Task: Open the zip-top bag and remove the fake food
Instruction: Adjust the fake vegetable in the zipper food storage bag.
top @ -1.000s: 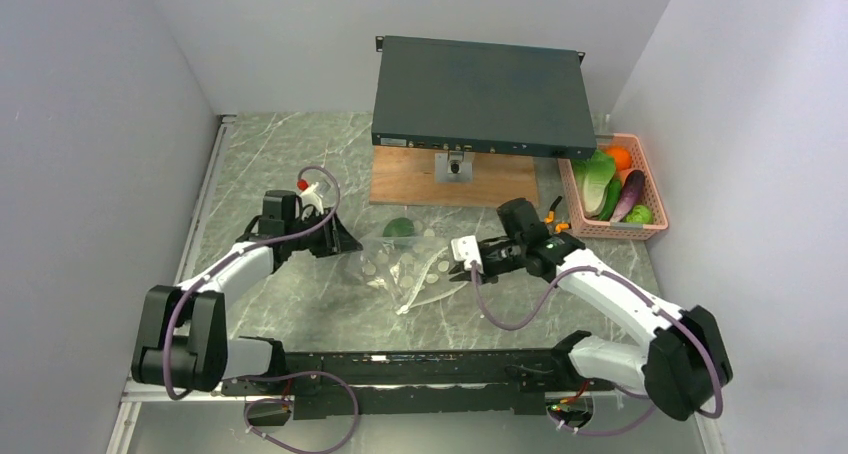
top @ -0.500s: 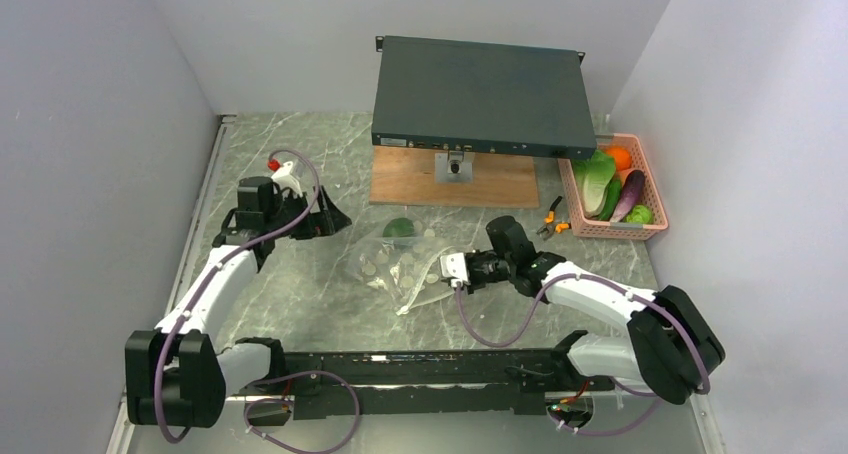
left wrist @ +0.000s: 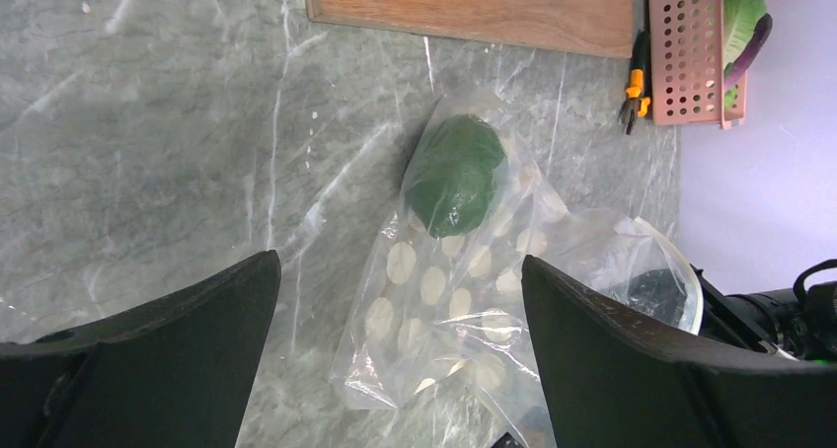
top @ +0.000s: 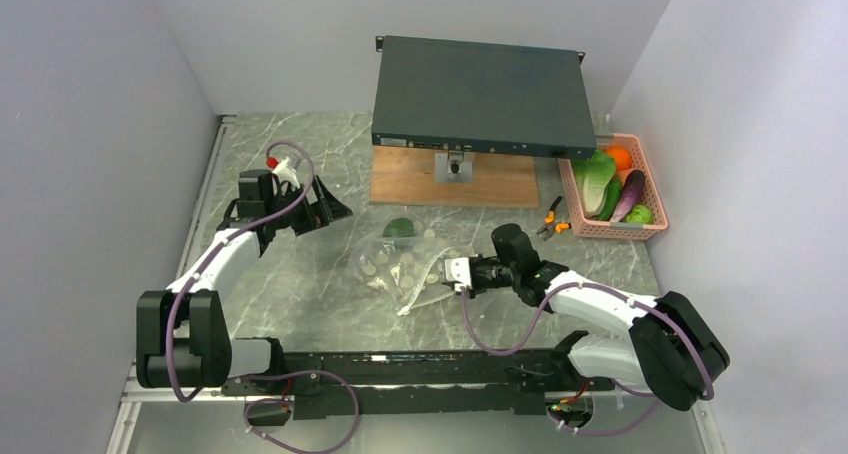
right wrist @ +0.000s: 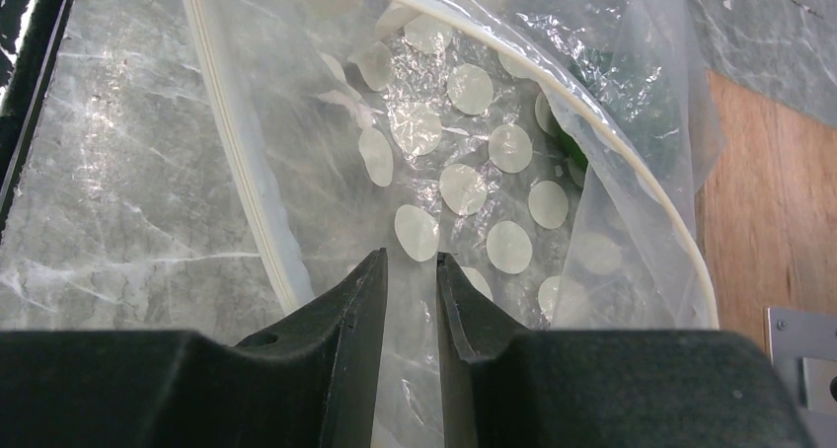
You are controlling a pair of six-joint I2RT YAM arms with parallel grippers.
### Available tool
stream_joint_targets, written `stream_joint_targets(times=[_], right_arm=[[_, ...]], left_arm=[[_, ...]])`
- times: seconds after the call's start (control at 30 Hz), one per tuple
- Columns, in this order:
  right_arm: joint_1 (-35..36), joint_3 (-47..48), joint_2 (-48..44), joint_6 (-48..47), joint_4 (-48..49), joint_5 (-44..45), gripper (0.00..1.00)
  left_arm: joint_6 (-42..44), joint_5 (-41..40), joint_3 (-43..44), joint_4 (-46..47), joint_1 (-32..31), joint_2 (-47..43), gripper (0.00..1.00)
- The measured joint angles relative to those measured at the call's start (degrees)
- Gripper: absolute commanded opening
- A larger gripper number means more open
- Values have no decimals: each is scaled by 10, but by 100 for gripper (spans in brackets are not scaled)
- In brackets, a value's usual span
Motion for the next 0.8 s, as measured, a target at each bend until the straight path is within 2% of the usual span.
stream_joint_targets(times=[0.8], right_arm=[[0, -1, 2, 17, 8, 8, 27]], left_arm=[[-10, 17, 0, 31, -28, 6, 93]])
